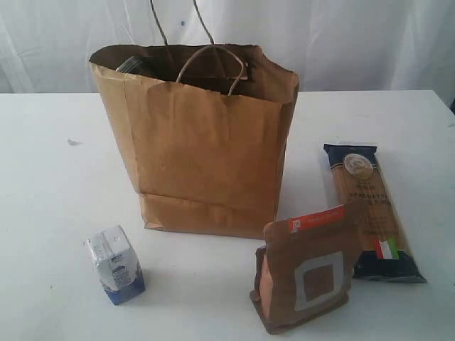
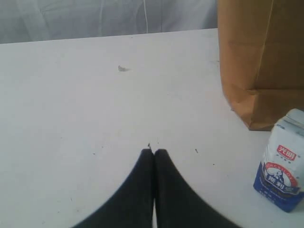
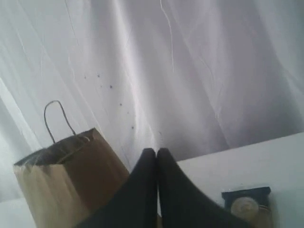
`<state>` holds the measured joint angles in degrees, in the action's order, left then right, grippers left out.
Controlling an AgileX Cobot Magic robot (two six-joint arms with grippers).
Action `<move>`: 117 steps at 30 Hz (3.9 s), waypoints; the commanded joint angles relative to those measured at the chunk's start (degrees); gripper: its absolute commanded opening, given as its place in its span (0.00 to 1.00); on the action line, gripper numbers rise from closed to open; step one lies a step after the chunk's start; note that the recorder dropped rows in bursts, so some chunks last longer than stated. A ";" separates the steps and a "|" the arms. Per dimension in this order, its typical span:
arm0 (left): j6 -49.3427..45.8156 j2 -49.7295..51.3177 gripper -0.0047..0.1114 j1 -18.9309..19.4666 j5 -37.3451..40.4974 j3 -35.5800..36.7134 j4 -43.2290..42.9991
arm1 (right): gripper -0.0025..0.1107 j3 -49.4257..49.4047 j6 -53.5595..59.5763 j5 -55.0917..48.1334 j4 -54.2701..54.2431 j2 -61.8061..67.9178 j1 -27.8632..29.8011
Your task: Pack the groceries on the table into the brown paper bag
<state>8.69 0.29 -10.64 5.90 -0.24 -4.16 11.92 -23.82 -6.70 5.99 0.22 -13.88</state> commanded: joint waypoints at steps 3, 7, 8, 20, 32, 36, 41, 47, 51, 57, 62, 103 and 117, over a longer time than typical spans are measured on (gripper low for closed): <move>-0.15 -0.29 0.04 0.18 -0.19 0.24 0.20 | 0.02 15.66 34.63 -26.19 -11.12 6.62 -4.27; -0.15 -0.29 0.04 0.18 -0.29 0.24 0.20 | 0.02 23.49 46.19 -42.54 -19.04 15.67 -4.54; -0.15 -0.29 0.04 0.18 -0.29 0.24 0.20 | 0.02 24.95 46.88 -44.57 -19.50 18.21 -4.54; -0.15 -0.29 0.04 0.18 -0.29 0.24 0.20 | 0.51 34.41 69.70 -43.32 -40.26 41.12 -4.54; -0.15 -0.29 0.04 0.18 -0.29 0.24 0.20 | 0.50 44.98 70.03 -39.30 -40.54 63.59 -14.53; -0.15 -0.29 0.04 0.18 -0.29 0.24 0.20 | 0.50 47.55 70.03 -35.49 -37.25 70.10 -20.70; -0.15 -0.29 0.04 0.18 -0.29 0.24 0.20 | 0.50 50.04 66.26 -32.46 -36.74 77.01 -27.22; -0.15 -0.29 0.04 0.18 -0.29 0.24 0.20 | 0.50 54.29 61.95 -32.01 -31.55 84.41 -32.96; -0.15 -0.29 0.04 0.18 -0.29 0.24 0.20 | 0.50 57.63 57.18 -32.19 -28.25 89.69 -36.40; -0.15 -0.29 0.04 0.18 -0.29 0.24 0.20 | 0.50 59.91 55.52 -32.50 -28.25 94.86 -40.00; -0.15 -0.29 0.04 0.18 -0.29 0.24 0.20 | 0.57 62.23 54.48 -32.22 -27.94 98.00 -42.60; -0.15 -0.29 0.04 0.18 -0.29 0.24 0.20 | 0.02 74.26 32.84 -28.00 -16.07 113.74 -43.43; -0.15 -0.29 0.04 0.18 -0.29 0.24 0.20 | 0.02 74.26 32.96 -34.42 -11.70 88.54 -45.86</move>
<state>8.69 0.29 -10.64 5.87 -0.24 -4.16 85.69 10.73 -40.83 -7.97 94.30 -59.60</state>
